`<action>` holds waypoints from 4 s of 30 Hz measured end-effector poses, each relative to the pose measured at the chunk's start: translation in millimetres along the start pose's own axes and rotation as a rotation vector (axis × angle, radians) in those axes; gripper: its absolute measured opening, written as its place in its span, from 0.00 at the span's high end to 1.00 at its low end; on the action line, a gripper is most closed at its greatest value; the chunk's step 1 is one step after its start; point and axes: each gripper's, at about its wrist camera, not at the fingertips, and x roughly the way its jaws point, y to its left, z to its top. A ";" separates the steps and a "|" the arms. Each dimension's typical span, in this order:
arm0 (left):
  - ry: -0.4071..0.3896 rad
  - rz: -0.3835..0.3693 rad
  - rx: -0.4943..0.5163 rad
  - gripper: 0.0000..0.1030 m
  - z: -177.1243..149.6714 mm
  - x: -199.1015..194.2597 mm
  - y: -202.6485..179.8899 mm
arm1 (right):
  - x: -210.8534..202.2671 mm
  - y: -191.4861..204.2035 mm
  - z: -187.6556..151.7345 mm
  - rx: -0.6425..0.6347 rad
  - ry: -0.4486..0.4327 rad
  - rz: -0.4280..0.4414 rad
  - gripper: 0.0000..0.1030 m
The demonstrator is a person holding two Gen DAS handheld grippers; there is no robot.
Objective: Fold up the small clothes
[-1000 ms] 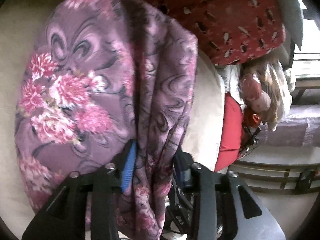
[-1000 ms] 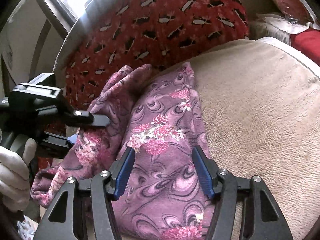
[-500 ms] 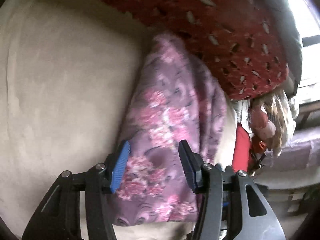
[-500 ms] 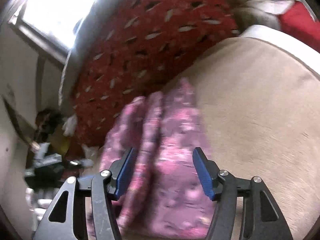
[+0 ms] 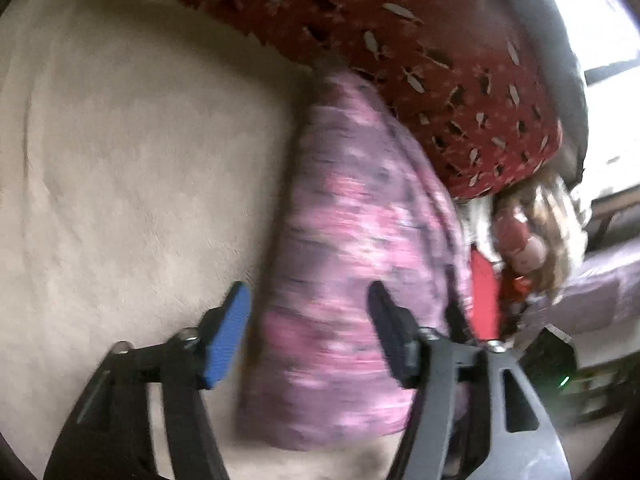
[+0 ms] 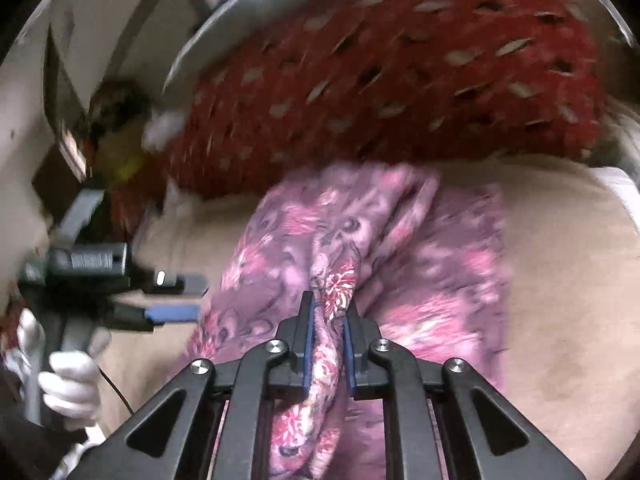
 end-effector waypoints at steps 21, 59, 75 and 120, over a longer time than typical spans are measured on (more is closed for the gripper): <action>0.010 0.076 0.079 0.25 36.9 30.1 -42.2 | 62.9 -83.4 27.6 0.403 0.106 0.063 0.59; 0.037 0.209 0.202 0.20 -16.5 66.5 -16.3 | 35.8 -59.3 -1.4 0.016 0.178 0.056 0.83; 0.064 0.224 0.152 0.21 -62.7 37.2 6.6 | -47.1 -63.0 -46.9 0.137 0.069 0.006 0.96; 0.016 0.187 0.150 0.20 19.1 54.5 -12.9 | 49.2 -65.1 15.1 0.163 0.147 -0.100 0.74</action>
